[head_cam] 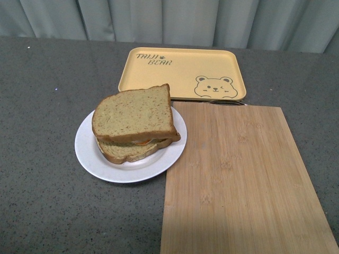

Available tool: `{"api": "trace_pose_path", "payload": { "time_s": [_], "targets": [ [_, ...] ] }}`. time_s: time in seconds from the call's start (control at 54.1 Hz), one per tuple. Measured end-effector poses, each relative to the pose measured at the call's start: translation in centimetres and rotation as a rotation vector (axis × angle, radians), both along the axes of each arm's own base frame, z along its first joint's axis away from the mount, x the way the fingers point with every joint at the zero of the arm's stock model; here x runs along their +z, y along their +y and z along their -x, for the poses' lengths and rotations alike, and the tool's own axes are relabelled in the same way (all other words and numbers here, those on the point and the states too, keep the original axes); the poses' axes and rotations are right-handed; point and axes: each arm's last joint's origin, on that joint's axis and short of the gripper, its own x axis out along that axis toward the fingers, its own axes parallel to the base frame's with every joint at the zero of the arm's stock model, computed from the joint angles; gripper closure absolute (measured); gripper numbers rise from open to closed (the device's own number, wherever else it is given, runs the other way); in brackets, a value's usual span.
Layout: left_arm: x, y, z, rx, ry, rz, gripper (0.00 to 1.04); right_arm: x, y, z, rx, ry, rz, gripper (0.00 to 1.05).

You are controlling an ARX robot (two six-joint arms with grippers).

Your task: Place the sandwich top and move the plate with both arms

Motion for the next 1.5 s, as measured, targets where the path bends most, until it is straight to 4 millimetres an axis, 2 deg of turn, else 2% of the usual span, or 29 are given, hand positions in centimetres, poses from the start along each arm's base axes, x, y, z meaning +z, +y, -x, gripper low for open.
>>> {"api": "trace_pose_path", "payload": {
  "time_s": [0.61, 1.054, 1.202, 1.35, 1.498],
  "targets": [
    [0.0, 0.0, 0.0, 0.0, 0.0, 0.0, 0.07, 0.4, 0.0, 1.9, 0.001, -0.017, 0.0, 1.04],
    [0.0, 0.0, 0.0, 0.0, 0.0, 0.0, 0.07, 0.4, 0.0, 2.7, 0.002, -0.017, 0.0, 1.04],
    [0.0, 0.0, 0.0, 0.0, 0.0, 0.0, 0.07, 0.1, 0.0, 3.7, 0.003, -0.014, 0.0, 1.04],
    [0.0, 0.0, 0.0, 0.0, 0.0, 0.0, 0.07, 0.1, 0.0, 3.7, 0.004, -0.012, 0.001, 0.82],
    [0.0, 0.0, 0.0, 0.0, 0.0, 0.0, 0.07, 0.1, 0.0, 3.7, 0.003, -0.011, 0.001, 0.46]
  ]
}}
